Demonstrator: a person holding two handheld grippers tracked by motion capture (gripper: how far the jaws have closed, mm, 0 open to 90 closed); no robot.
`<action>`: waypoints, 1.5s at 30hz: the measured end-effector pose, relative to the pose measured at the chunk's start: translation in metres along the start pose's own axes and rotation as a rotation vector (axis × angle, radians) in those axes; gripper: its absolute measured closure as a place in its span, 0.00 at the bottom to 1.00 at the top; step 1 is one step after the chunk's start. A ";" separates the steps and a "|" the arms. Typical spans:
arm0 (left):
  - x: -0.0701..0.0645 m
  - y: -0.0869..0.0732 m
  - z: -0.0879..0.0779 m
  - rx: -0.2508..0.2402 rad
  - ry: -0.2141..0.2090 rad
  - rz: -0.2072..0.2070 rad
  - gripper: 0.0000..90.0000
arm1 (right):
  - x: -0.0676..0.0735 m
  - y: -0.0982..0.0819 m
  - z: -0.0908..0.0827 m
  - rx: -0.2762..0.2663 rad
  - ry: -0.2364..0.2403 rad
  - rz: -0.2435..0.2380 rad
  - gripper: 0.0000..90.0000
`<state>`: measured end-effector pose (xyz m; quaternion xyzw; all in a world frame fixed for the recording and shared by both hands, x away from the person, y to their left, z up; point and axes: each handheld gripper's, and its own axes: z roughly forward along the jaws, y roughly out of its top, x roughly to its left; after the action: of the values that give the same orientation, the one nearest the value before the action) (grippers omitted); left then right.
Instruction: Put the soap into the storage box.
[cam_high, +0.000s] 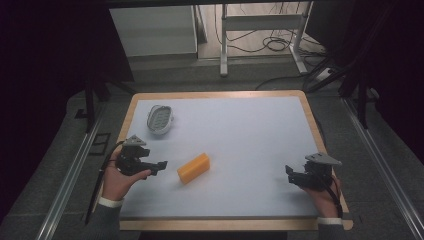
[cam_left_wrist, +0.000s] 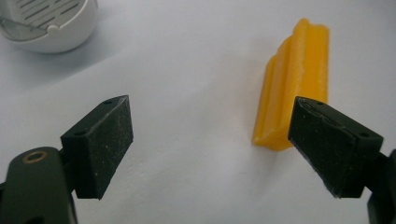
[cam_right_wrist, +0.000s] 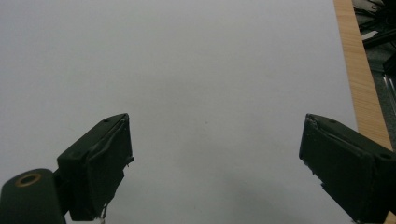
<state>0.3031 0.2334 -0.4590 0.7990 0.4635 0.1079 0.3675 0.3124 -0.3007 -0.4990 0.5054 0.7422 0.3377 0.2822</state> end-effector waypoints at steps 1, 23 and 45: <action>-0.003 0.005 0.000 0.000 -0.001 0.009 0.16 | 0.000 0.000 0.000 0.000 -0.001 0.001 0.11; -0.029 0.039 0.007 0.034 -0.012 0.104 0.15 | -0.002 -0.002 0.001 0.006 -0.009 0.001 0.11; -0.055 0.053 0.028 0.096 -0.034 0.180 0.15 | -0.004 -0.002 0.002 0.011 -0.009 0.014 0.11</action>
<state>0.3223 0.1584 -0.4333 0.8558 0.3884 0.1044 0.3253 0.3138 -0.3047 -0.5013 0.5136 0.7393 0.3332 0.2805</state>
